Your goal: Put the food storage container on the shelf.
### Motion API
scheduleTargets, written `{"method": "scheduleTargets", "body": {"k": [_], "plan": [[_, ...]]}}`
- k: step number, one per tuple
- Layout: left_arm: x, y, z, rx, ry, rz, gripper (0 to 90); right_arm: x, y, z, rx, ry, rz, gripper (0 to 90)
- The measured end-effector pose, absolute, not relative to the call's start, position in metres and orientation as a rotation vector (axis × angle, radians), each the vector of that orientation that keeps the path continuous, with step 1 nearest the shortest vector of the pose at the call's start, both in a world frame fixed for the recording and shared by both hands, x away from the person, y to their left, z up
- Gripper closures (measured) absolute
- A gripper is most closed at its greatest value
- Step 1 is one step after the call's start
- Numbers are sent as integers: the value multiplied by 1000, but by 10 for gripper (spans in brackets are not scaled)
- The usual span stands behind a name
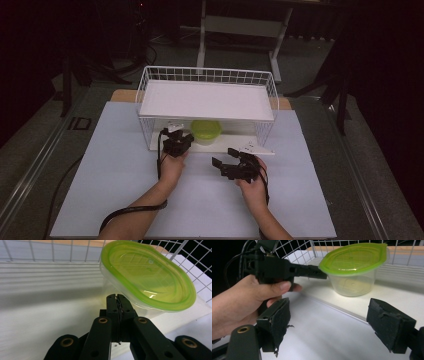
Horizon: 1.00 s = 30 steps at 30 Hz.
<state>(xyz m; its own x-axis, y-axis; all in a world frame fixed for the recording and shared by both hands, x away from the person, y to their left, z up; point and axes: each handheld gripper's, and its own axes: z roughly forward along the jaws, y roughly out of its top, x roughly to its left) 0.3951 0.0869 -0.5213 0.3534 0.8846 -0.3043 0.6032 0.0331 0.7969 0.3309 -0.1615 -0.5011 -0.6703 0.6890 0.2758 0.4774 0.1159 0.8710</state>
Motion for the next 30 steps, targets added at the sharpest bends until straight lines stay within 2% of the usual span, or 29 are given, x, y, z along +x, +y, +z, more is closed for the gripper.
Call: {"method": "scheduleTargets", "body": {"k": [8,11,15,19,22,24,26,30], "plan": [[395,89,-520,1657,1344,374,851,331,-166,-505,1177,2195,1576,191],[388,92,-521,1678,1328,382,802,330,-165,-504,1178,2195,1585,191],[375,93,-519,1693,1312,406,648,328,-163,-501,1161,2204,1578,191],[361,94,-516,1737,1218,399,567,325,-164,-495,1140,2206,1580,191],[349,95,-513,1755,1147,372,420,323,-165,-492,1134,2204,1588,191],[343,96,-513,1775,1075,340,245,321,-166,-491,1127,2208,1586,191],[338,95,-511,1796,1066,328,137,320,-168,-490,1127,2208,1577,191],[326,95,-508,1781,982,317,43,319,-172,-489,1131,2201,1577,191]]}}
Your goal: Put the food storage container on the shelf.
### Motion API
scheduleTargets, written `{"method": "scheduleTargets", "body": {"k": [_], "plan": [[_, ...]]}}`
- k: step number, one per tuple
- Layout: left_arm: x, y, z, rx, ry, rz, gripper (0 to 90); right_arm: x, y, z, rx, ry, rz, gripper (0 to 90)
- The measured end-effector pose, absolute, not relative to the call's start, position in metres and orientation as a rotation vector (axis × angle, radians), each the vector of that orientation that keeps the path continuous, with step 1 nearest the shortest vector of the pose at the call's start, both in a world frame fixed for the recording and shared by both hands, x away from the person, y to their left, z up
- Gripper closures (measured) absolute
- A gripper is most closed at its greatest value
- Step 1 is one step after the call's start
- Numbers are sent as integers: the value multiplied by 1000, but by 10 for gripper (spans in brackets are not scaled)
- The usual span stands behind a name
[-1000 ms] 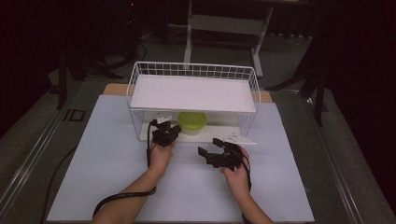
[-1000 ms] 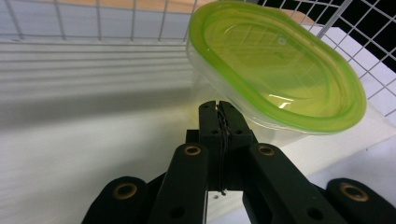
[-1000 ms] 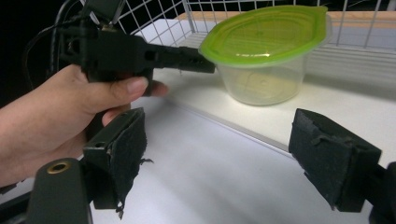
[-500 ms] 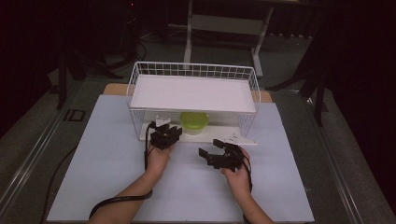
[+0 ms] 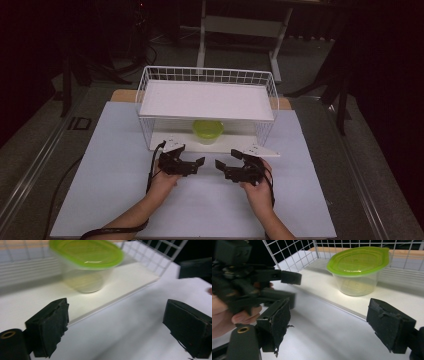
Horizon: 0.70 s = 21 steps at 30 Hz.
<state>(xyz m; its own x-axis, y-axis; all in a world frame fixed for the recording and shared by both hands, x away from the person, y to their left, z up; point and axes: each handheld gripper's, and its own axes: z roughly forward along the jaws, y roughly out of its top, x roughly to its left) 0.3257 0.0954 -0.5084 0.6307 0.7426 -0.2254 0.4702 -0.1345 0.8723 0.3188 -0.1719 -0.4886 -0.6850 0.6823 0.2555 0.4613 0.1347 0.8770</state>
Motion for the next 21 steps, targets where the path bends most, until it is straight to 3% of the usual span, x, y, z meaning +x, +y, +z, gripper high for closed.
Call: {"method": "scheduleTargets", "body": {"k": [3,21], "plan": [[317,99,-505,1731,933,270,19,316,-174,-487,1128,2200,1587,191],[272,135,-483,1701,723,259,19,289,-187,-478,1063,2226,1591,189]]}}
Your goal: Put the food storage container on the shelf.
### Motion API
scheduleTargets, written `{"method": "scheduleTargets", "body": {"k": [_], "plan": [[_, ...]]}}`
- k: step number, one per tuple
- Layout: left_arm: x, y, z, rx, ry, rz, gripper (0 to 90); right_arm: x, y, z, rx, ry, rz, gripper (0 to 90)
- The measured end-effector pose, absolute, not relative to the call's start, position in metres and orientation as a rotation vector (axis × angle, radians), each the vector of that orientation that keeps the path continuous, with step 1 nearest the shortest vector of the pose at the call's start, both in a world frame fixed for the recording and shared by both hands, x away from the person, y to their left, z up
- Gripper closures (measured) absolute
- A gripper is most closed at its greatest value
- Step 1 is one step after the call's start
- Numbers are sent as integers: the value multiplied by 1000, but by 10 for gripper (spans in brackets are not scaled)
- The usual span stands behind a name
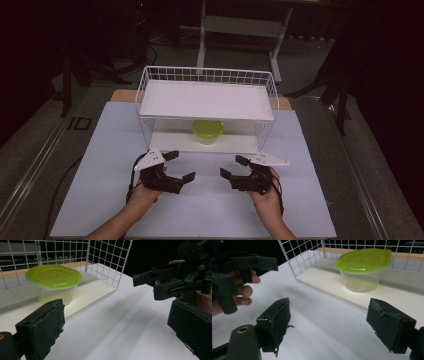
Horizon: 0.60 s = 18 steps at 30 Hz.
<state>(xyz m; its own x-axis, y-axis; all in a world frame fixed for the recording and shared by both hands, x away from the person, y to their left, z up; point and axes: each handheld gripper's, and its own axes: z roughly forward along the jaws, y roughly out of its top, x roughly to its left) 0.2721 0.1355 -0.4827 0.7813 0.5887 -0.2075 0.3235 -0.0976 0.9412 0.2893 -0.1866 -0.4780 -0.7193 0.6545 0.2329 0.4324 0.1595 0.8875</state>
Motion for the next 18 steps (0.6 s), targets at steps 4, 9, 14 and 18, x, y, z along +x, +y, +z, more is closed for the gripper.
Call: {"method": "scheduleTargets", "body": {"k": [4,9,14,18], "plan": [[263,146,-481,1717,726,259,19,279,-192,-476,1059,2229,1597,189],[252,161,-483,1713,747,248,19,268,-200,-473,1046,2229,1594,188],[241,169,-489,1738,746,263,19,261,-207,-474,1043,2232,1585,187],[235,173,-493,1754,753,259,19,256,-215,-477,1064,2221,1582,187]]}}
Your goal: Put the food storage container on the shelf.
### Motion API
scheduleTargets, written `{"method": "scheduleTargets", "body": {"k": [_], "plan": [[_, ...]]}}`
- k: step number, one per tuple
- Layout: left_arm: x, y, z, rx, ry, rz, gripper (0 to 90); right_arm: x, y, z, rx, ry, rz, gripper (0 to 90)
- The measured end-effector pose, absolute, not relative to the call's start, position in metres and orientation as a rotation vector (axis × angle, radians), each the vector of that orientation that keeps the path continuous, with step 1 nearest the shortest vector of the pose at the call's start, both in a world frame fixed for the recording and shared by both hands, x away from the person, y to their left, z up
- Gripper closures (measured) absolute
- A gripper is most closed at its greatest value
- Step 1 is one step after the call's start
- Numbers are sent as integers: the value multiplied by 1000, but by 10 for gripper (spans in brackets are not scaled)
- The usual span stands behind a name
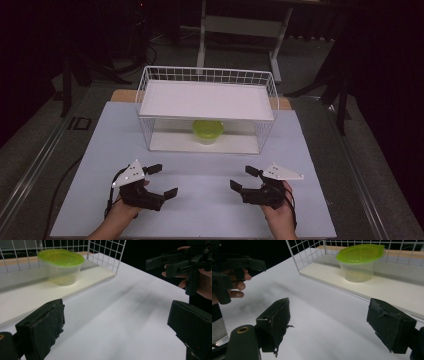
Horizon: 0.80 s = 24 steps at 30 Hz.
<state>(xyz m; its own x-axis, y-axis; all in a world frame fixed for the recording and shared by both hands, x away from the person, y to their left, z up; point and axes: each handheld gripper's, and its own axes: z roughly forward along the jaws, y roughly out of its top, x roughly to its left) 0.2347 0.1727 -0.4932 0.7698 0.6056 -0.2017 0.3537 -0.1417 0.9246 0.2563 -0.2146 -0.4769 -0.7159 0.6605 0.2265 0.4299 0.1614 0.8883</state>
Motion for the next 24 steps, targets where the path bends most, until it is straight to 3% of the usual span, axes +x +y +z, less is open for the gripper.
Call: {"method": "scheduleTargets", "body": {"k": [24], "plan": [[227,191,-504,1770,748,346,19,254,-236,-491,1032,2200,1486,186]]}}
